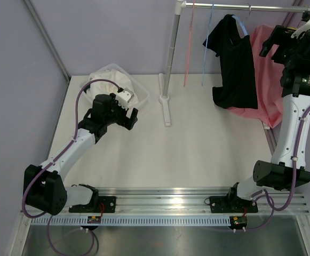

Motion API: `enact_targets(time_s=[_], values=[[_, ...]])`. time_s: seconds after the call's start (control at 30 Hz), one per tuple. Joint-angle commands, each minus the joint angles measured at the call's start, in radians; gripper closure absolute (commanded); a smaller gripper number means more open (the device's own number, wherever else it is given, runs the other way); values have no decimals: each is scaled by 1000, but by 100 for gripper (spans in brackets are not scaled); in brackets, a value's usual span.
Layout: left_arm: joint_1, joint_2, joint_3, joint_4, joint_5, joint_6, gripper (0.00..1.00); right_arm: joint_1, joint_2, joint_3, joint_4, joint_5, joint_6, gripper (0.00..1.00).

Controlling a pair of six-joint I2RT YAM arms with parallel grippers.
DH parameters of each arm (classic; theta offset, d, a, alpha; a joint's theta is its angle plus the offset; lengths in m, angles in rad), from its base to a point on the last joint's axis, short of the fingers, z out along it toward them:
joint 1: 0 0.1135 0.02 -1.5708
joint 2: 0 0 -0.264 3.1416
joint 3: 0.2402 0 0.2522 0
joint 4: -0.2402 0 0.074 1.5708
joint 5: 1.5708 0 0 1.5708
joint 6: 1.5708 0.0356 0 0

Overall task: Remove the t-shirt from the hanger
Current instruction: Grab a hanger with a tshirt on it with the right arm

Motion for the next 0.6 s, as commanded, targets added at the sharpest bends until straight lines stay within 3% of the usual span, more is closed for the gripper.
enact_targets(time_s=[0.0, 0.23, 0.57], values=[[-6, -28, 32, 40, -11, 12, 1, -56, 12, 20, 19, 69, 78, 1], [-6, -44, 26, 43, -3, 12, 1, -139, 113, 69, -1, 160, 78, 0], [-6, -23, 39, 37, -14, 12, 1, -182, 145, 34, 108, 194, 49, 0]])
